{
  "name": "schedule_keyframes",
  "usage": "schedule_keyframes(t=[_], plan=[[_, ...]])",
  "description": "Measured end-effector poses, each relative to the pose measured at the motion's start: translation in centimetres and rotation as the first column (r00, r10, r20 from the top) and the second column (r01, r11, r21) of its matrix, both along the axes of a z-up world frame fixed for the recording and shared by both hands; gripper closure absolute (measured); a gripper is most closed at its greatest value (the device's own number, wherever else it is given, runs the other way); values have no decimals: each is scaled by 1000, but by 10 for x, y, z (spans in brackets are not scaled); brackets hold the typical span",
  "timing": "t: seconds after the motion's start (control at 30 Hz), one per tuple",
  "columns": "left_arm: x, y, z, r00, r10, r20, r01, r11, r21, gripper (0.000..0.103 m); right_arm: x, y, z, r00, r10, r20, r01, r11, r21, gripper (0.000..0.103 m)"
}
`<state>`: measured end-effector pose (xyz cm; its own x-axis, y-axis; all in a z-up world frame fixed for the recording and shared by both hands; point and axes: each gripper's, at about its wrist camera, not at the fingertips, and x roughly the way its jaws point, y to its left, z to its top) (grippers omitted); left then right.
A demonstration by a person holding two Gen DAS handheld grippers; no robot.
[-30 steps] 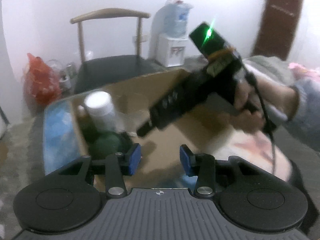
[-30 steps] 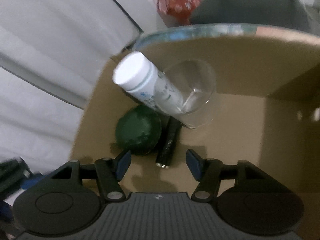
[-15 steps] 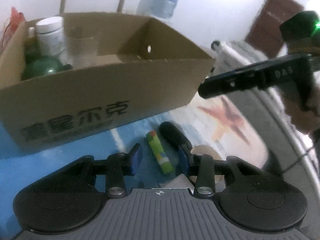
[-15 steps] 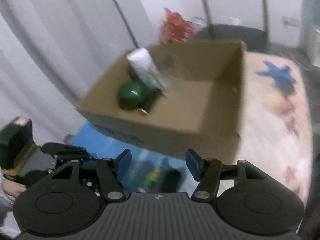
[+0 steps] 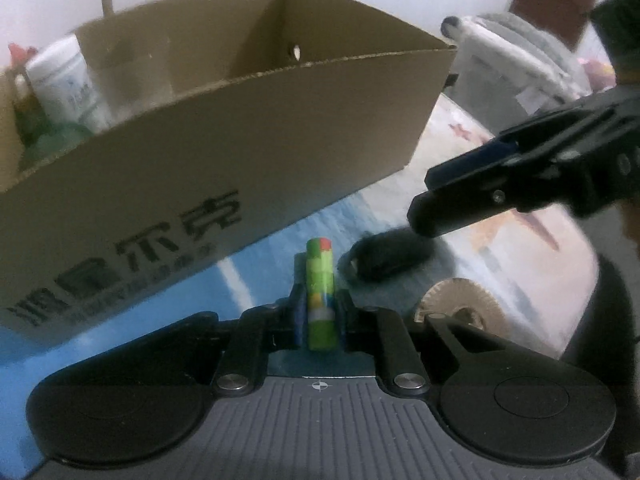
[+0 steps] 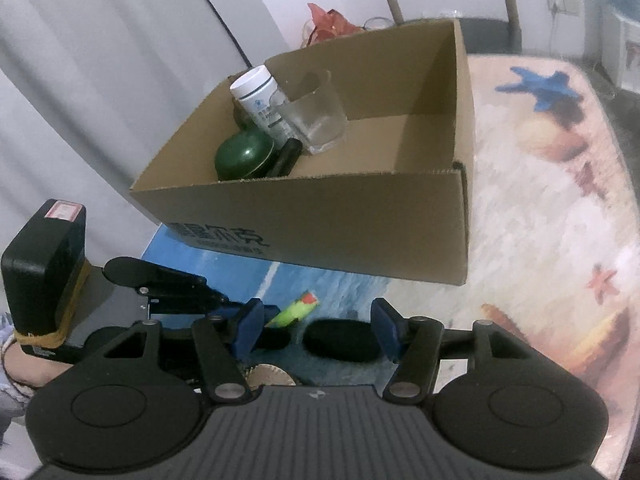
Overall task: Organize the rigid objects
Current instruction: 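Grasp the green-and-white tube on the table with the right gripper, then carry the tube into the box and release it beside the cylinder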
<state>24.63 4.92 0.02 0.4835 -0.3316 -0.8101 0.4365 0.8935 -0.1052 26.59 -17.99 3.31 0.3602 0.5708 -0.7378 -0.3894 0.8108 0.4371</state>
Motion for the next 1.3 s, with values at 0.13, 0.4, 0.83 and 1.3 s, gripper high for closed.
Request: schedule_keyframes(t=[0.13,0.4,0.83,1.3], plan=[[-12,-3,14,995,-30,92,28,999,23,89,12,0,-10,997,-14,-76,21,997,81,41],[-34,-6,47,980,-74,186,78,997,-10,89,19,0,-19,988,-58,-141,89,971,221,58],[-37,1,122,927,-37,373,66,996,-64,89,15,9,73,995,-63,77,39,958,283,79],[132,56,67,973,213,-93,-219,975,-50,89,159,89,12,980,-136,-148,146,988,56,69]])
